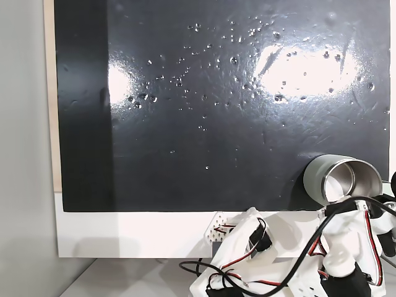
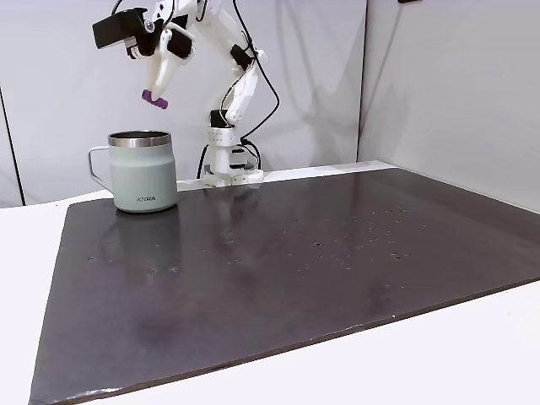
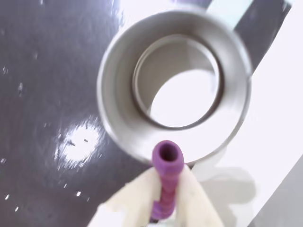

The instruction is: Grasp a pengrip and put it in the cup.

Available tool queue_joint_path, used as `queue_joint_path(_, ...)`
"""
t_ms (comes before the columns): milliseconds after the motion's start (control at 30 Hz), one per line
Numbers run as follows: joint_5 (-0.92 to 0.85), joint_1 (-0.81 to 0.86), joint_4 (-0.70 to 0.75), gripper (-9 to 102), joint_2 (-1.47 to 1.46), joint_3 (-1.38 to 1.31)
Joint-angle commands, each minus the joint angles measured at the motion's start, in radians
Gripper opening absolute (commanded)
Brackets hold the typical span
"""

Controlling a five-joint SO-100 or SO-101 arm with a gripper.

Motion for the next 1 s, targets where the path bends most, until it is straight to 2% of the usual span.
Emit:
queue_joint_path(0, -0.028, 0.032, -0.137, 0, 0.023, 0.026)
queue_joint_path(167, -0.015, 0.031, -0.268, 0, -0.018, 0.058)
queue_joint_path(367, -0.015, 0.031, -0.314, 2, -0.017, 0.091)
queue_joint_path(433, -0.015, 0.031, -0.324, 9, -0.017, 0.097)
queue_joint_path(567, -0.015, 0.037, -0.336, 31, -0.014, 0.106)
queue_joint_path(967, -0.015, 0.040, -0.344, 31, -0.031, 0.103)
